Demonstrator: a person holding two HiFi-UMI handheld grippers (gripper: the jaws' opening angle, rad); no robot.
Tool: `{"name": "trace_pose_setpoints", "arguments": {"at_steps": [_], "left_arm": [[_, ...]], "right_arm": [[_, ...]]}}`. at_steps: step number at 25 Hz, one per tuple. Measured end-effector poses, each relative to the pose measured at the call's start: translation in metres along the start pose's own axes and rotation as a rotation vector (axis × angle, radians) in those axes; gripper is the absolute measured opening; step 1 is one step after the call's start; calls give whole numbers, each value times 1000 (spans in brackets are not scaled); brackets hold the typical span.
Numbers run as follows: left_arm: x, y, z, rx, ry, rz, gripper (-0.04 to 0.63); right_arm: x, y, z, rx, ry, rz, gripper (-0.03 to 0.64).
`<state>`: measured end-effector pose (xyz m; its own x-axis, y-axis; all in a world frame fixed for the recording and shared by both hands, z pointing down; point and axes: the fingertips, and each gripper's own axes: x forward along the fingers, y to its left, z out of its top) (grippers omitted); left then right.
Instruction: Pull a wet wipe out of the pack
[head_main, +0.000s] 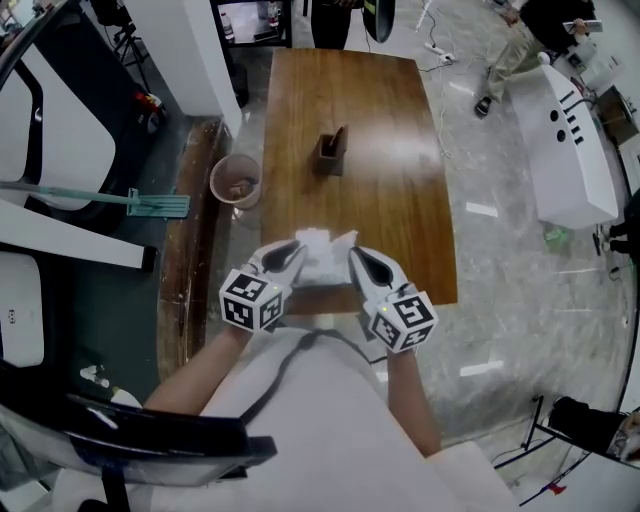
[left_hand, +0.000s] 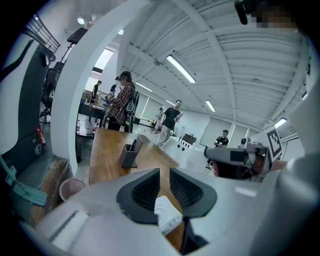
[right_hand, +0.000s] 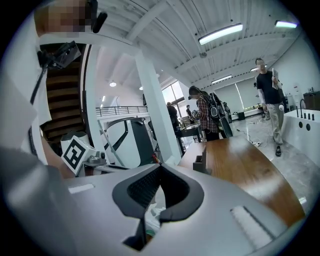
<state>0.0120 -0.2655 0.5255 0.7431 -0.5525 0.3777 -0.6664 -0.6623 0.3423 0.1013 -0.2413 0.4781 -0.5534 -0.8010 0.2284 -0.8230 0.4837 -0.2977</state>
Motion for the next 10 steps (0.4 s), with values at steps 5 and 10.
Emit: {"name": "trace_pose_setpoints", "arguments": {"at_steps": [5,10], "left_arm": [[0,0,-1,-1,0,-6,71],[-2,2,-3,-5,-4,-10,71]], "right_arm": [[-1,1,1,-7,-2,0,9],[1,4,-4,-7,4,-3,8]]}}
